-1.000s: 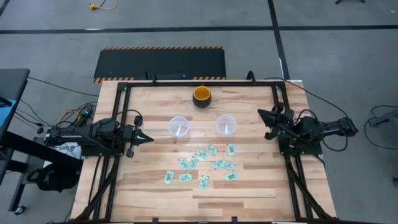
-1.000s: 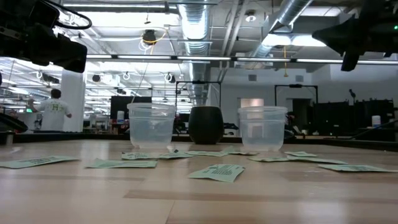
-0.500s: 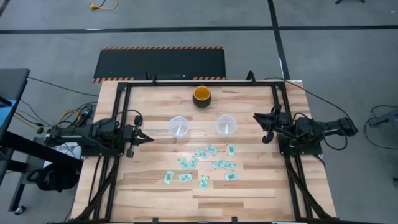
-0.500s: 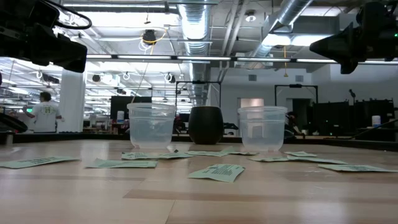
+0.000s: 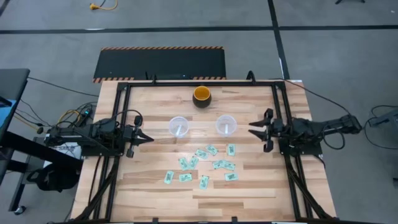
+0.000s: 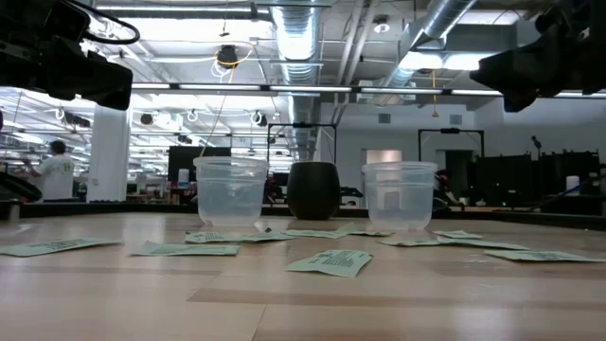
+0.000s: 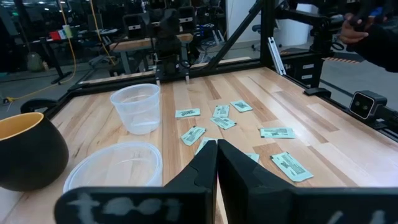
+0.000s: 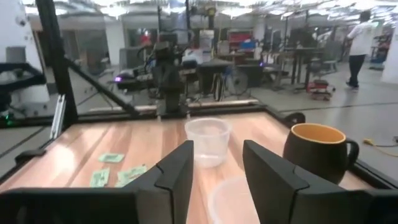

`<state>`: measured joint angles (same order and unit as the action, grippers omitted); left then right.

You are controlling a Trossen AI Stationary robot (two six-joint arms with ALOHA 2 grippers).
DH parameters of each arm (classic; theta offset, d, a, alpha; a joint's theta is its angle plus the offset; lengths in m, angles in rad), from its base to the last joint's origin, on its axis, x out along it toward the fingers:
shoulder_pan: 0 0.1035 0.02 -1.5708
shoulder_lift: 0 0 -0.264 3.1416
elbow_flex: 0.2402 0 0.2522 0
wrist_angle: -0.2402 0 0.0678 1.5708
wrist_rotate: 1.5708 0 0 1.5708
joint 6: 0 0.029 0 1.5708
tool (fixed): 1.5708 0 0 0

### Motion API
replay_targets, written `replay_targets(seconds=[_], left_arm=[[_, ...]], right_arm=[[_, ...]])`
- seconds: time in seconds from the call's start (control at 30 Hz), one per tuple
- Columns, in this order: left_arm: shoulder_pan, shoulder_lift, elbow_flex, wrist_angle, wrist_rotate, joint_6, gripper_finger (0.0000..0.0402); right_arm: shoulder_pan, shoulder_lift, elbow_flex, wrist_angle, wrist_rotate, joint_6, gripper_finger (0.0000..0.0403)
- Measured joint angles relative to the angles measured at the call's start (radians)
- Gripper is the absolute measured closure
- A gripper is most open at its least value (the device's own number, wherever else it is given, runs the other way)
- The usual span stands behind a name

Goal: Pick and place Stevia / Truvia into bins
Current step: Put the stevia packet into the right transparent container

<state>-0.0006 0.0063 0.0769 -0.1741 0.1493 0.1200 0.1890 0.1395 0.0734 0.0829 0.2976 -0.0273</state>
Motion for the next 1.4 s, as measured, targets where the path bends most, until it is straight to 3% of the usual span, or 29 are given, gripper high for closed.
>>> replay_targets(seconds=[0.47,0.8,1.4], left_arm=[[0.0,0.0,0.0,0.0,0.0,0.0,0.0401],[0.0,0.0,0.0,0.0,0.0,0.0,0.0401],[0.0,0.0,0.0,0.006,0.0,0.0,0.0401]], right_arm=[[0.001,0.366,0.119,-0.054,-0.013,0.009,0.028],[0.002,0.502,0.12,-0.062,-0.1,0.139,0.028],[0.033,0.757,0.121,0.039,-0.086,0.216,0.028]])
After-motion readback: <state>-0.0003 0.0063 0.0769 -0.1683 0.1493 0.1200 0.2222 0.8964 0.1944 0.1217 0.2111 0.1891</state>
